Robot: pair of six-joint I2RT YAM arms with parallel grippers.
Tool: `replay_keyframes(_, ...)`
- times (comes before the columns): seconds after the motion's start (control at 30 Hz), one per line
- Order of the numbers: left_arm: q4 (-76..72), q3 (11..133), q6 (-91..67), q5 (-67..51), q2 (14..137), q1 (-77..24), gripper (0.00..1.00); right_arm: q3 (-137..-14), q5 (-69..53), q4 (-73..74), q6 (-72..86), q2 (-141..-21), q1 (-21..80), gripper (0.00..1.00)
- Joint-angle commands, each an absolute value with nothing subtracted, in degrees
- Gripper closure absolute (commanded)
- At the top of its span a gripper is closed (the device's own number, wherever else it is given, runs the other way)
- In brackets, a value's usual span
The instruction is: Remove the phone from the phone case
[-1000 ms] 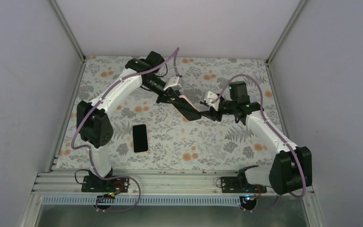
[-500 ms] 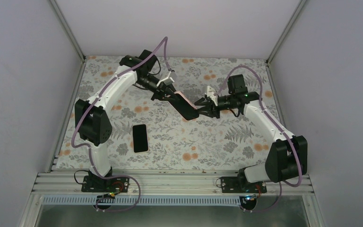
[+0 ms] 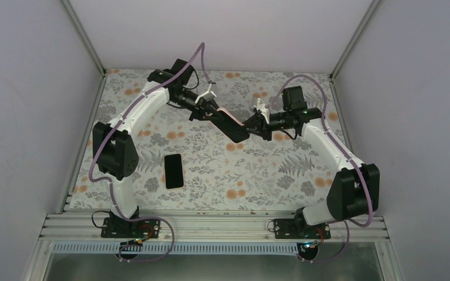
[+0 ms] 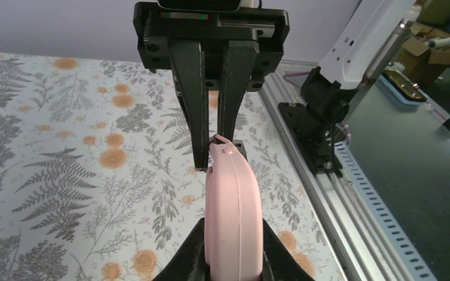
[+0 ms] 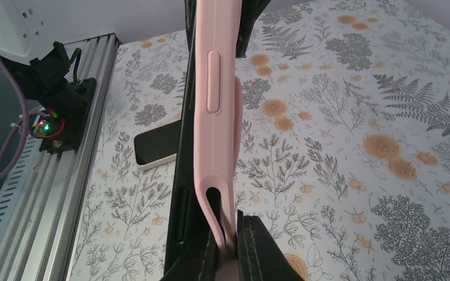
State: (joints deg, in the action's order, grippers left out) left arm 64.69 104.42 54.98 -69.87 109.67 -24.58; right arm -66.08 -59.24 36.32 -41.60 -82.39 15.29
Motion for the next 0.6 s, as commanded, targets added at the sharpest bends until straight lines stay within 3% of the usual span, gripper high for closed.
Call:
replay_keyframes(0.0,57.40,103.87,52.66,-66.38,111.19,-26.18,0.83,-69.80,-67.32,34.66,-41.29,-82.56,17.60,0.96)
replay_keyframes(0.13,54.72,104.90,50.03,-64.85,109.69,-24.85,0.70,-67.29,-64.85,35.90,-41.97,-80.95,17.58,0.97)
replay_keyframes(0.23,54.71,108.72,47.95,-63.69,109.20,-23.21,0.47,-66.78,-63.23,39.38,-44.15,-80.71,17.43,0.97)
replay_keyframes(0.3,55.59,111.33,47.60,-62.87,108.63,-22.11,0.38,-66.00,-62.21,40.22,-44.53,-80.21,16.96,0.97)
replay_keyframes(0.57,55.33,114.73,43.66,-55.42,101.43,-19.91,0.27,-62.40,-55.68,37.55,-41.66,-82.11,13.71,0.97)
